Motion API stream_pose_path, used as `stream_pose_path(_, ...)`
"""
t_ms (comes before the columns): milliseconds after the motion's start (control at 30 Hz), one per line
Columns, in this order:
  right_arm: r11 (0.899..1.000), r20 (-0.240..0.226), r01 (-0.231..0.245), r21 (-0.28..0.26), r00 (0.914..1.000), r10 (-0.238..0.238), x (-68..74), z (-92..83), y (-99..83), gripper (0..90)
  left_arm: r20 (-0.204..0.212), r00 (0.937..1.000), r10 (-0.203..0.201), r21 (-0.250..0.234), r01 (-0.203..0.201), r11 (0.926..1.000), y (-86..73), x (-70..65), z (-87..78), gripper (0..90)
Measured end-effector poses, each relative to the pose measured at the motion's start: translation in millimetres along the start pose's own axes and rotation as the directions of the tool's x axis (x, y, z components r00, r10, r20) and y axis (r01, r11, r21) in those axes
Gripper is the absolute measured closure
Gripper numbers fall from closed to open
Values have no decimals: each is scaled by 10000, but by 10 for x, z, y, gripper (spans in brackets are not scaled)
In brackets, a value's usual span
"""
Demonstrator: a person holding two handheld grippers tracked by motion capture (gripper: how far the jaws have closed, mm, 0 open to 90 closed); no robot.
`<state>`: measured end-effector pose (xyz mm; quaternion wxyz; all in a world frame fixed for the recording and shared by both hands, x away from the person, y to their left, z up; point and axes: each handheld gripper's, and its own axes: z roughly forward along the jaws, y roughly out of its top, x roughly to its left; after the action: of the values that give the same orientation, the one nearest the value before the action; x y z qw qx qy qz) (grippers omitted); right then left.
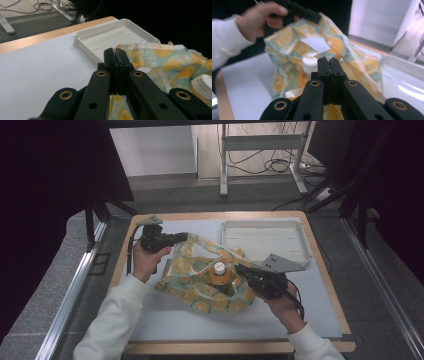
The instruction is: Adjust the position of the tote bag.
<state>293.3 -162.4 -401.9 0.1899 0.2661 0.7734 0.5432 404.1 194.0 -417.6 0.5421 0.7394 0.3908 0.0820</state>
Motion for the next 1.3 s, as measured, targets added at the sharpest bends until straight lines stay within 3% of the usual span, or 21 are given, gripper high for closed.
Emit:
stream_pose_path(133,9992,-223,92,-389,9997,-101,62,5,110,889,-34,10000,-86,3,86,10000,19,28,12,900)
stream_pose_path(333,9982,-1173,286,-520,9925,-345,216,-94,125,889,-139,9998,-141,56,142,9999,-4,67,-33,900)
stream_pose_path(500,9989,-1655,329,343,9859,-267,353,-240,-140,888,-297,9986,-426,114,430,9990,-39,157,-27,900)
stream_pose_path(667,9918,-1888,120,1269,9819,123,402,-255,-451,888,-530,9974,-497,279,512,9983,-58,205,66,900)
stream_pose_path(800,9784,-2053,-51,2065,9775,484,388,-193,-660,887,-772,9954,-562,519,603,9968,-98,278,183,900)
stream_pose_path(1000,9448,-2028,-146,3273,9755,854,350,-27,-928,886,-805,9949,-610,1031,691,9923,-176,358,364,899)
stream_pose_path(1100,9304,-1967,-154,3663,9760,936,331,29,-997,885,-845,9950,-527,1195,626,9909,-206,347,455,899)
stream_pose_path(1133,9304,-1967,-154,3663,9760,936,331,29,-997,885,-845,9950,-527,1195,626,9909,-206,347,455,900)
stream_pose_path(1167,9218,-1995,-99,3876,9753,944,331,57,-1042,885,-743,9959,-511,1136,593,9918,-207,332,490,900)
stream_pose_path(1300,9147,-2109,3,4041,9731,929,338,58,-1056,883,-697,9966,-435,1143,513,9921,-192,306,521,900)
